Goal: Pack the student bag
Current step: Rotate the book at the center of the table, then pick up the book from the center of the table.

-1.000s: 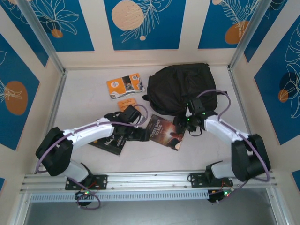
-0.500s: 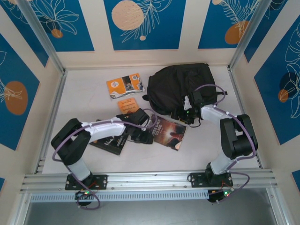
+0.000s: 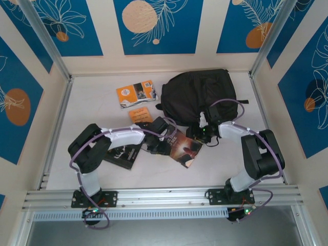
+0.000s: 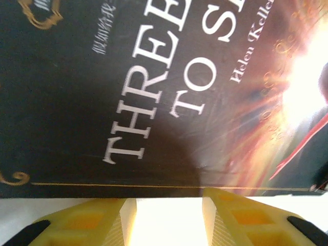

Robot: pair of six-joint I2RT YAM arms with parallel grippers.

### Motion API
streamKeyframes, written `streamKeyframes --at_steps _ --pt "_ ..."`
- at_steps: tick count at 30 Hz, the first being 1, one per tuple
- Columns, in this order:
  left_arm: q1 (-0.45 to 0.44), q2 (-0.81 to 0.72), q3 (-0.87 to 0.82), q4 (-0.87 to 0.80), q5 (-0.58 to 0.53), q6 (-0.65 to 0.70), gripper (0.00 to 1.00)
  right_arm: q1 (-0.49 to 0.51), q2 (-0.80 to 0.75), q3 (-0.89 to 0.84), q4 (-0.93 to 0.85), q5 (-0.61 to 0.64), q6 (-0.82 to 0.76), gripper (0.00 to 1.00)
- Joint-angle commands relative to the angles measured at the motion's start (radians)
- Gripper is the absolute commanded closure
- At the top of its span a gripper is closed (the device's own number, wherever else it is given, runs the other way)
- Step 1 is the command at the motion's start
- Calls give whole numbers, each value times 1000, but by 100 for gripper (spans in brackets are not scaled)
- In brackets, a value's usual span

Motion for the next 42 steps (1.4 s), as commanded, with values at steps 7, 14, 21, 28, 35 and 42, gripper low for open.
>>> streamKeyframes --at_steps 7,14,21,28,35,42 --pt "59 6 48 4 -72 44 59 161 -147 -142 68 -218 126 44" --pt "65 -46 -1 14 -55 35 58 121 -108 -97 1 -66 117 49" --pt "64 -74 -66 55 -7 14 58 86 55 10 -4 -110 92 55" --pt "64 -39 -84 115 35 -2 59 101 149 77 12 -377 77 57" --pt "63 -57 -83 103 32 3 59 77 81 37 41 -452 118 70" --pt "63 -103 -92 88 38 -5 59 87 69 16 76 -485 154 86"
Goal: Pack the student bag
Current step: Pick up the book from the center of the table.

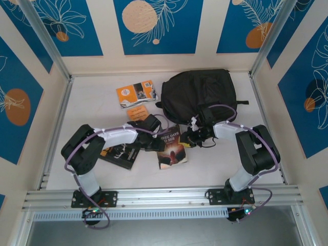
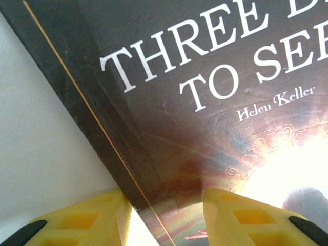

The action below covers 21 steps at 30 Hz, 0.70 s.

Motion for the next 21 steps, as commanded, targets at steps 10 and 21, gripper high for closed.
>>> streamKeyframes --at_steps 10,21 --pt "12 -261 -65 -29 62 -56 44 -19 -216 -168 244 -69 271 100" --pt "93 -526 -97 -68 27 -312 15 7 -602 -326 525 215 742 100"
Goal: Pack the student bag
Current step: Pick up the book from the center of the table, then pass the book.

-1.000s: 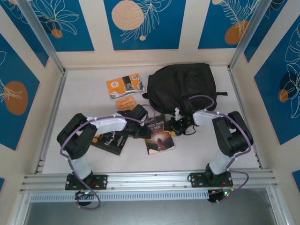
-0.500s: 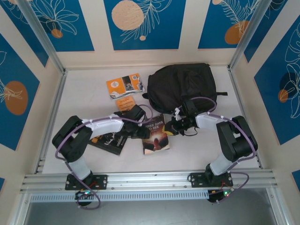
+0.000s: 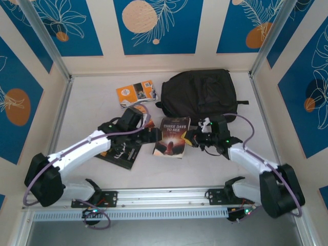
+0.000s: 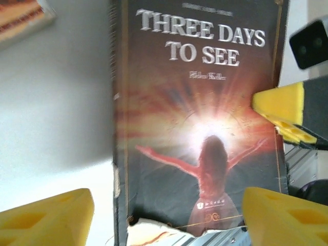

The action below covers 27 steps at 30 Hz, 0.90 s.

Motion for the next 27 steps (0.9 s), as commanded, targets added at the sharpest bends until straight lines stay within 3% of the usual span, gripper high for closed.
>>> streamKeyframes --at_steps 1,5,13,23,27 --pt "34 -70 -48 13 -5 -174 13 21 -114 -25 170 147 199 100" --pt "39 -133 -107 144 -27 -335 3 99 -194 -32 231 357 260 100" --pt "33 -139 -208 498 -103 -583 4 224 -123 39 358 543 328 100" --pt "-38 -66 -211 723 -187 -606 21 294 4 75 539 654 446 100" --pt "-49 -43 -215 768 -209 -605 35 318 47 112 575 672 471 100"
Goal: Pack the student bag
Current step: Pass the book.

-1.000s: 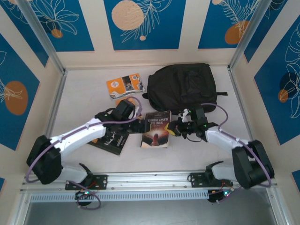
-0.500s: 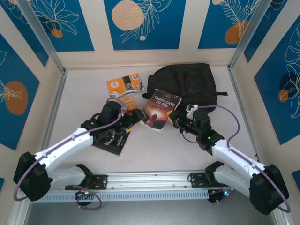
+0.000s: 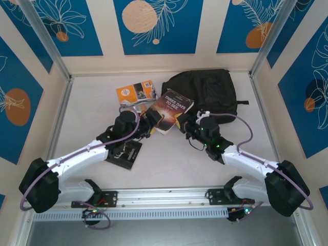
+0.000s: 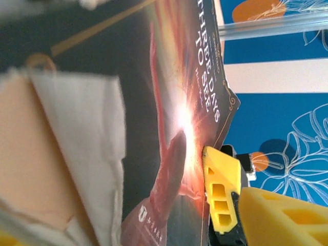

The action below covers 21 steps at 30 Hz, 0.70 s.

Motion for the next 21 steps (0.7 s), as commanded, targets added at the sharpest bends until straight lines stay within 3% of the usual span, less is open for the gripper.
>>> streamKeyframes --at_steps 1,16,17,19,21 --pt "-13 17 -8 103 -42 -9 38 23 12 64 153 60 51 100" --pt "-22 -101 -25 18 -156 106 96 96 -30 65 20 131 -24 100" --pt "-21 -103 -21 12 -150 118 100 99 -30 69 10 128 -39 95" --pt "-19 -118 -8 -24 -149 149 100 98 -43 86 -54 122 -85 75" --pt "-7 -154 9 -93 -153 195 100 94 -77 125 -213 139 -149 59"
